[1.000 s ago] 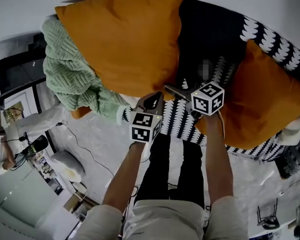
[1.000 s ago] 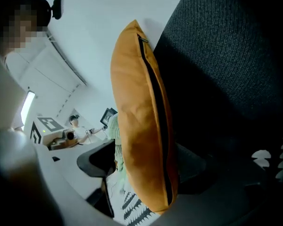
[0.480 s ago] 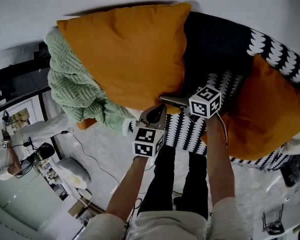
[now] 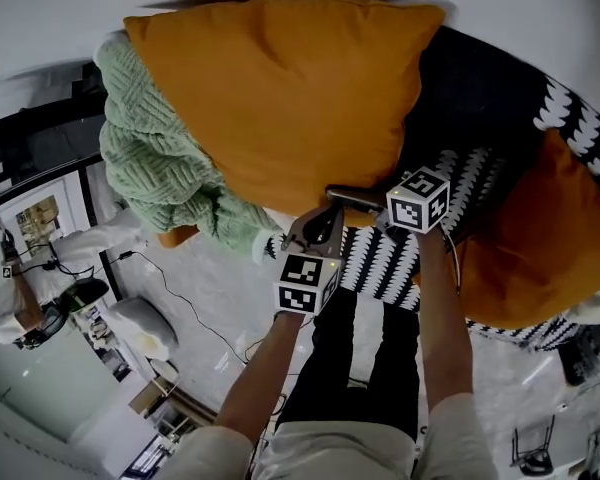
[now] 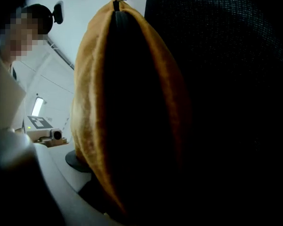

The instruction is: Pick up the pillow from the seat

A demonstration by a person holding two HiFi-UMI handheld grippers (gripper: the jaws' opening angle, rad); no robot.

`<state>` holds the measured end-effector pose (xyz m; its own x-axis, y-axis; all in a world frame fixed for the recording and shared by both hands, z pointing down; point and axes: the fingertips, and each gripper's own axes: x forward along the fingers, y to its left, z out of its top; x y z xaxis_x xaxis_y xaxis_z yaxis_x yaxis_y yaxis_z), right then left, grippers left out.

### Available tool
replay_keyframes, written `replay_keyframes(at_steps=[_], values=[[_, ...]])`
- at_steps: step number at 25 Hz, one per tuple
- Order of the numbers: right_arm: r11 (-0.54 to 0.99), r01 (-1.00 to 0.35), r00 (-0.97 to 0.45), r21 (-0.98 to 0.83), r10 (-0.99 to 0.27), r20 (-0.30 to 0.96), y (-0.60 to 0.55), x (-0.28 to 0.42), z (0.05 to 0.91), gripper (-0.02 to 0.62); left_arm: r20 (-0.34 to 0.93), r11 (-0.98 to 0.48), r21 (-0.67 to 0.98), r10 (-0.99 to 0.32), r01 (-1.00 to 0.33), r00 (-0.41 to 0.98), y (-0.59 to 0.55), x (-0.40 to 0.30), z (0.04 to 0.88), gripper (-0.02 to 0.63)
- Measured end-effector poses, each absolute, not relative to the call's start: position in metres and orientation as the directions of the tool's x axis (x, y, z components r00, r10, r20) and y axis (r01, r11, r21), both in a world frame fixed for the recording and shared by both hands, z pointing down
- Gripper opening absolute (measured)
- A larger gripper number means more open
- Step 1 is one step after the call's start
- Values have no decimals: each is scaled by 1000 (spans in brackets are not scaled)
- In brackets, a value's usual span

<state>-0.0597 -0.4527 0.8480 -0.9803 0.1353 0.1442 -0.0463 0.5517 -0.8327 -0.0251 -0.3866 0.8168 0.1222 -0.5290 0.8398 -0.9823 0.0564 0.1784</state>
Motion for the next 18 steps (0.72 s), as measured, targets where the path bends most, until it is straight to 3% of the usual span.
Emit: replay_keyframes(at_steps=[18], values=[[550,-76,-975,-832,134,178,-447,-69,844,527,836,88,190,-536,-978,114,-369,-38,819,9]])
